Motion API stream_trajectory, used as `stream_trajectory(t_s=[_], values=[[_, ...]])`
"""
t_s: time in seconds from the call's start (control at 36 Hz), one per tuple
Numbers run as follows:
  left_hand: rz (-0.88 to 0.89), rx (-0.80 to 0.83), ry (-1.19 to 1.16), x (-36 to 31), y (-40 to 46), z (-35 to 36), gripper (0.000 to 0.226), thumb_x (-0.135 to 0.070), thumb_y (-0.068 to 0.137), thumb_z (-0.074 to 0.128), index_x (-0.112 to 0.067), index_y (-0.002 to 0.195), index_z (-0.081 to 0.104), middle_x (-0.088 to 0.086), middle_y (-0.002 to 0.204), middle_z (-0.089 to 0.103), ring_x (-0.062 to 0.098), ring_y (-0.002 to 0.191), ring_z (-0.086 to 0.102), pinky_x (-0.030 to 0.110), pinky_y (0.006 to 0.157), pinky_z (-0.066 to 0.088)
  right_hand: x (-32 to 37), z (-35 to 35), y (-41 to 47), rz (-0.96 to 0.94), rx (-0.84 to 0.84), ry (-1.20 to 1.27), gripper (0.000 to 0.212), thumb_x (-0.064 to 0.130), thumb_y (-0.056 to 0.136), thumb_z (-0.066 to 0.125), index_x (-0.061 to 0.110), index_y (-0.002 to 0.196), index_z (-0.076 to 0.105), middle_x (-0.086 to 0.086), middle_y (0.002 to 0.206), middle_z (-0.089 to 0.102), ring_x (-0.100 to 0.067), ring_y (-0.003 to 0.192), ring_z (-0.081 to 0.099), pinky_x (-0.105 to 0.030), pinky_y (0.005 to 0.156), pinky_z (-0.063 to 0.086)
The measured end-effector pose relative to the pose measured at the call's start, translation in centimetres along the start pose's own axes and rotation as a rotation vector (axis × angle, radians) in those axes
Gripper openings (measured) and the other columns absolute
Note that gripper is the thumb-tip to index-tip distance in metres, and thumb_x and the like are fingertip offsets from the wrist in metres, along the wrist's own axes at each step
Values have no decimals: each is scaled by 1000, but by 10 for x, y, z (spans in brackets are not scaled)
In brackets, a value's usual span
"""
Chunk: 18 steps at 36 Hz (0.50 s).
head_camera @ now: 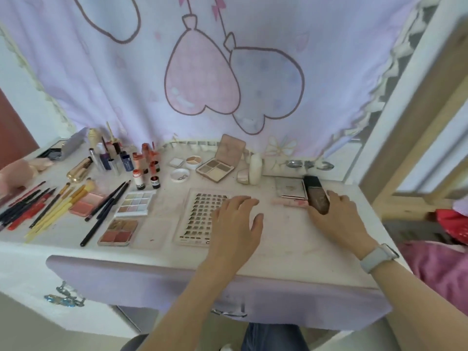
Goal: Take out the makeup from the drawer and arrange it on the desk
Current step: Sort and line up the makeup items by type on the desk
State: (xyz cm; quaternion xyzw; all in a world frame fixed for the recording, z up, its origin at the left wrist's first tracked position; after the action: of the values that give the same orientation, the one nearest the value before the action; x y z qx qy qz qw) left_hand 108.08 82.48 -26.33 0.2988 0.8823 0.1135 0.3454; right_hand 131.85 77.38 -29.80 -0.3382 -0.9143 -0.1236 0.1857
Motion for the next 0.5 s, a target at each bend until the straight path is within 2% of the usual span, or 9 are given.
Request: stream_trajectory(t_s=[0.06, 0.11, 0.17, 0.22, 0.31, 0.36, 0.42, 0.47, 0.5], values=[[8, 28, -32, -9, 5, 10, 32, -26, 92, 54, -17, 122, 59, -2, 127, 55, 19, 120, 46, 40, 101, 34, -6, 2, 5, 9, 16, 13, 49, 41, 85, 55, 4, 118, 51, -16, 110, 49, -35, 100, 47, -39, 82, 41], [19, 54, -55, -17, 10, 17, 31, -25, 92, 54, -16, 121, 59, -2, 124, 57, 19, 117, 48, 40, 100, 36, -12, -2, 10, 38, 4, 45, 37, 32, 84, 55, 2, 106, 55, -14, 99, 52, -31, 83, 50, -32, 68, 38], [1, 98, -127, -21, 13, 24, 30, -25, 92, 54, -18, 122, 59, -5, 123, 56, 13, 115, 48, 29, 100, 34, -18, -8, 14, 77, 16, 79, 32, 30, 84, 55, 1, 97, 56, -15, 92, 57, -27, 74, 50, -30, 59, 35], [-66, 148, -268, -24, 17, 29, 29, -24, 92, 54, -20, 121, 59, -9, 120, 58, 4, 107, 51, 13, 90, 33, -28, -14, 13, 126, 12, 202, 27, 28, 85, 55, 1, 91, 58, -11, 82, 58, -23, 66, 49, -27, 52, 33], [-199, 197, -501, -28, 24, 38, 26, -26, 91, 56, -23, 117, 60, -11, 114, 63, -10, 89, 56, 4, 78, 40, -40, -27, 4, 130, -14, 498, 11, 22, 86, 57, 11, 90, 58, -1, 71, 57, -15, 60, 49, -27, 54, 37], [-283, 247, -693, -34, 28, 45, 31, -32, 89, 60, -25, 119, 56, -12, 111, 64, -7, 91, 60, 13, 85, 47, -40, -33, -4, 50, 60, 718, 13, 17, 88, 57, 17, 100, 62, 2, 73, 60, -13, 63, 52, -27, 61, 42], [-328, 313, -929, -44, 32, 52, 51, -37, 85, 64, -23, 130, 46, -12, 115, 61, 5, 99, 64, 27, 87, 53, -35, -38, -15, -58, 205, 915, 19, 11, 89, 58, 22, 104, 63, 5, 74, 63, -8, 63, 55, -23, 62, 45], [-317, 363, -1074, -52, 39, 54, 62, -39, 78, 69, -26, 131, 40, -6, 120, 60, 11, 100, 66, 27, 82, 54, -25, -42, -28, -198, 364, 979, 23, 14, 86, 62, 26, 105, 64, 7, 73, 64, -5, 63, 55, -19, 60, 45], [-286, 380, -1103, -56, 41, 53, 57, -36, 79, 72, -23, 128, 46, -3, 118, 62, 14, 98, 67, 26, 79, 54, -20, -43, -33, -252, 426, 976, 26, 18, 82, 63, 30, 105, 65, 6, 75, 64, -5, 65, 54, -19, 61, 44]])
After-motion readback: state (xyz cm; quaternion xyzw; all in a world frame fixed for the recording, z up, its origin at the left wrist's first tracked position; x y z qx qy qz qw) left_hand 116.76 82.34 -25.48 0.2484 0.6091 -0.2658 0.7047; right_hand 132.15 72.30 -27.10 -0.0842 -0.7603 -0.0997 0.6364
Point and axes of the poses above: each hand's wrist, its own y-axis towards the middle knuckle, its own z-axis out of the palm, x = y × z, the point moved 6 cm from there along y, towards the middle knuckle
